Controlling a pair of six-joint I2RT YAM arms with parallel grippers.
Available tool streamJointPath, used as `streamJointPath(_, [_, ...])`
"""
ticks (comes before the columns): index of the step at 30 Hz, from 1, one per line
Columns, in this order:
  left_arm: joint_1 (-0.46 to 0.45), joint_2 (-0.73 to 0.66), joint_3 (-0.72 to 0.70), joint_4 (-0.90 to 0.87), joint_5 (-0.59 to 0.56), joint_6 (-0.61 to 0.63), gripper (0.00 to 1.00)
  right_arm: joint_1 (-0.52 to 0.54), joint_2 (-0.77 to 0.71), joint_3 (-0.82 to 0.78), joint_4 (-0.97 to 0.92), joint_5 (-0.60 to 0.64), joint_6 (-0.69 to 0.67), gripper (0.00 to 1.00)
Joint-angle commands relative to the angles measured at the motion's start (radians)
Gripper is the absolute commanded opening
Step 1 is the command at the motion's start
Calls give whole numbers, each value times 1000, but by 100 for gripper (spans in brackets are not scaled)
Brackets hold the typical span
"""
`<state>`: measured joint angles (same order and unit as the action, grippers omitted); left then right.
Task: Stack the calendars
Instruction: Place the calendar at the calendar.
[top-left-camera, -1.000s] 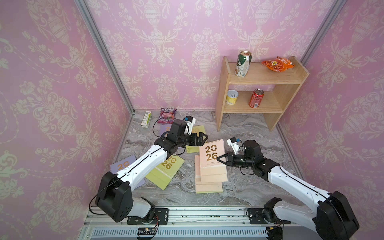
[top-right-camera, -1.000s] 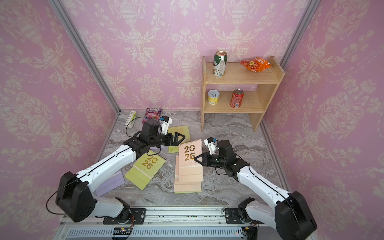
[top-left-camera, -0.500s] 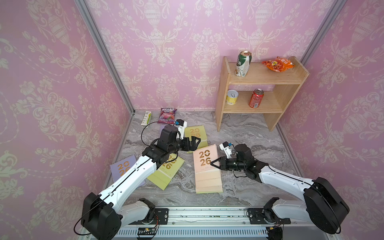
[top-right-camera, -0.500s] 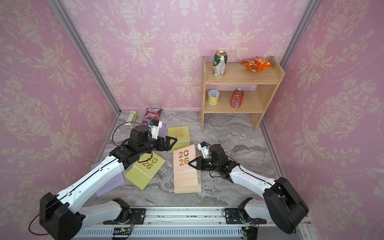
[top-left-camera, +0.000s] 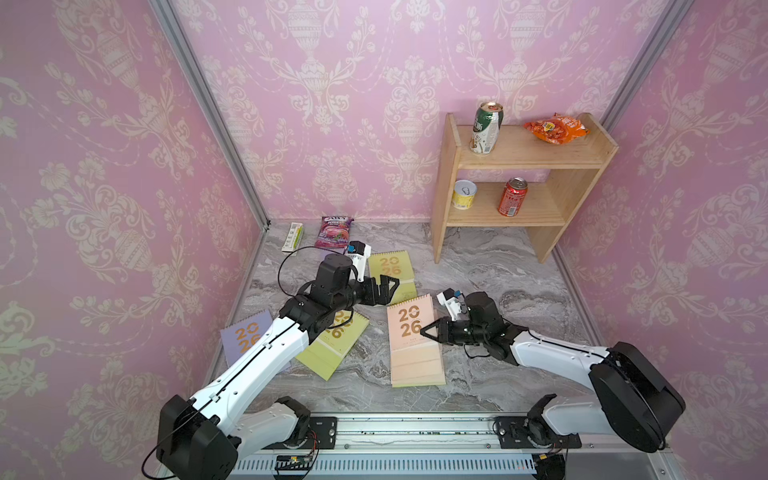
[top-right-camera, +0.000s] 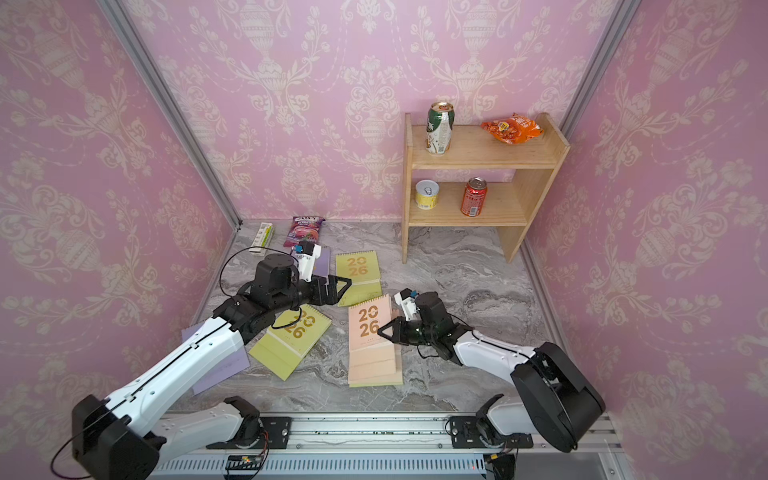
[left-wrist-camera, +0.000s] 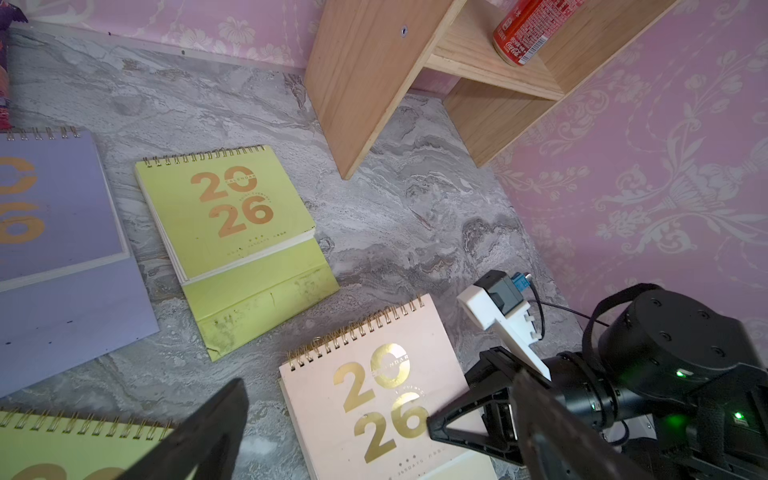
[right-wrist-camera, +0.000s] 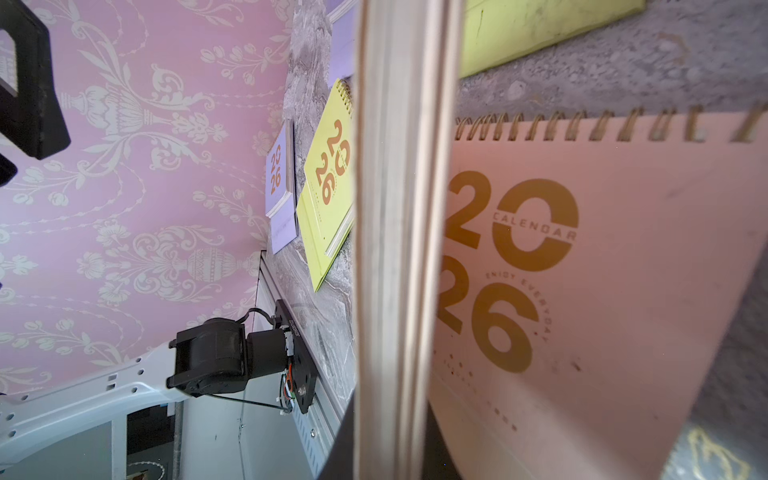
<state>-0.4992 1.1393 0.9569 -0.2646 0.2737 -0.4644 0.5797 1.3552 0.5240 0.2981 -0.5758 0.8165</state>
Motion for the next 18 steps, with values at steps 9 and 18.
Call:
streamJointPath(9, [10,-17,-15,-19,-14,-11,99,6,-39,5,-125,103,-66,37])
streamJointPath(18, [11,-21,-17,-32,-17,-13,99,5,-47,20,-207,168,-78,48])
